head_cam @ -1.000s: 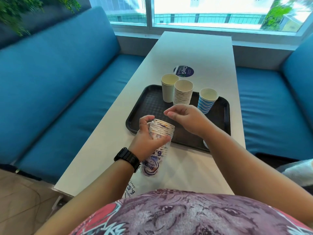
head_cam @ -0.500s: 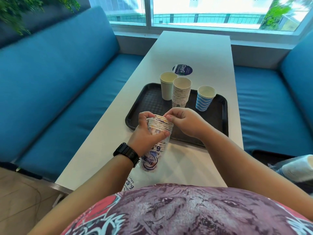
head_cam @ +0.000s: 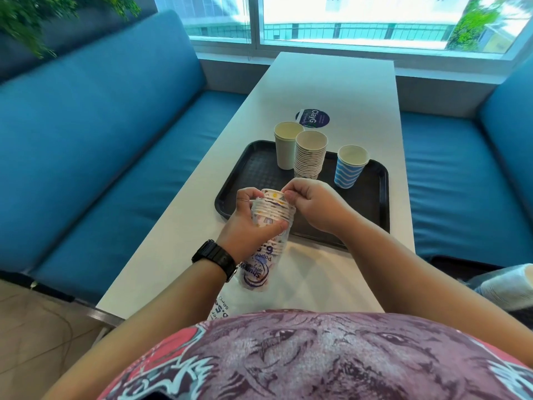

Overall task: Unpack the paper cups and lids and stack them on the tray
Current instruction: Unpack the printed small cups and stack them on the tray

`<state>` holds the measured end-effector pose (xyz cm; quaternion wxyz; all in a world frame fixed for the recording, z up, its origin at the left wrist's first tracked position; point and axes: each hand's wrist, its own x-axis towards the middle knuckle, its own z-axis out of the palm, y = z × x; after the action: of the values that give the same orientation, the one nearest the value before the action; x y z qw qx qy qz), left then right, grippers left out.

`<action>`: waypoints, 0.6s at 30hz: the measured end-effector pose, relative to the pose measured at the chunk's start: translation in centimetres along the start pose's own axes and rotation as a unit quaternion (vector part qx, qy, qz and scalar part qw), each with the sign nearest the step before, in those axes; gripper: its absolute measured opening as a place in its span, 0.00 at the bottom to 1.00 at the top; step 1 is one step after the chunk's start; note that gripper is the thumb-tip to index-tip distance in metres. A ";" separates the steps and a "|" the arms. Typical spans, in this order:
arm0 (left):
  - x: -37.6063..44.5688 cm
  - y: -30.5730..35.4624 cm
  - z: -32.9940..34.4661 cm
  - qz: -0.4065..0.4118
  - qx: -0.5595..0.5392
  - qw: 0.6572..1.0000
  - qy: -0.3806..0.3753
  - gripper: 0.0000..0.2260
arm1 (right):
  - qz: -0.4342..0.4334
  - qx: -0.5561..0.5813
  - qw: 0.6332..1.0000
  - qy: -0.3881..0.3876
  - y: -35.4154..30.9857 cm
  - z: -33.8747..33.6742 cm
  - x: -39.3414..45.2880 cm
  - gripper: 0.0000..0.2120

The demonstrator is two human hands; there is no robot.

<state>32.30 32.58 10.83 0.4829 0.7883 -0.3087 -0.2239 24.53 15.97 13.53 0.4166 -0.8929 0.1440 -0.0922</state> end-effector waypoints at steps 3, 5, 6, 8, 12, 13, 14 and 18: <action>-0.1 0.0 0.0 0.000 0.005 1.000 -0.011 0.28 | 0.002 0.001 1.000 0.015 -0.1 0.0 0.1 0.05; -0.1 0.0 0.1 0.000 0.007 1.000 -0.014 0.28 | 0.003 0.008 1.000 0.009 -0.2 -0.1 0.1 0.04; -0.1 -0.1 0.1 0.001 0.007 1.000 -0.013 0.28 | 0.005 0.015 1.000 0.004 -0.2 -0.2 0.2 0.04; -0.1 -0.2 0.1 0.000 0.004 1.000 -0.010 0.28 | 0.007 0.035 0.999 0.008 -0.2 -0.5 0.6 0.04; 0.0 -0.4 0.0 -0.007 -0.005 1.000 -0.017 0.29 | -0.007 0.043 0.997 0.063 -0.5 -2.3 1.9 0.05; 0.0 -0.5 0.0 -0.009 -0.005 1.000 -0.019 0.29 | -0.010 0.030 0.996 0.084 -0.5 -3.1 2.5 0.06; 0.1 -0.5 0.0 -0.010 -0.005 1.000 -0.019 0.29 | -0.015 0.013 0.994 0.111 -0.5 -3.8 3.1 0.07; 0.2 -0.7 0.1 -0.014 -0.003 1.000 -0.021 0.29 | -0.057 -0.050 0.969 0.237 -0.3 -6.9 5.5 0.08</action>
<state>32.56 32.61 10.17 0.4756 0.7862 -0.3071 -0.2478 27.82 9.33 18.42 0.3193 -0.8721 0.1919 -0.3173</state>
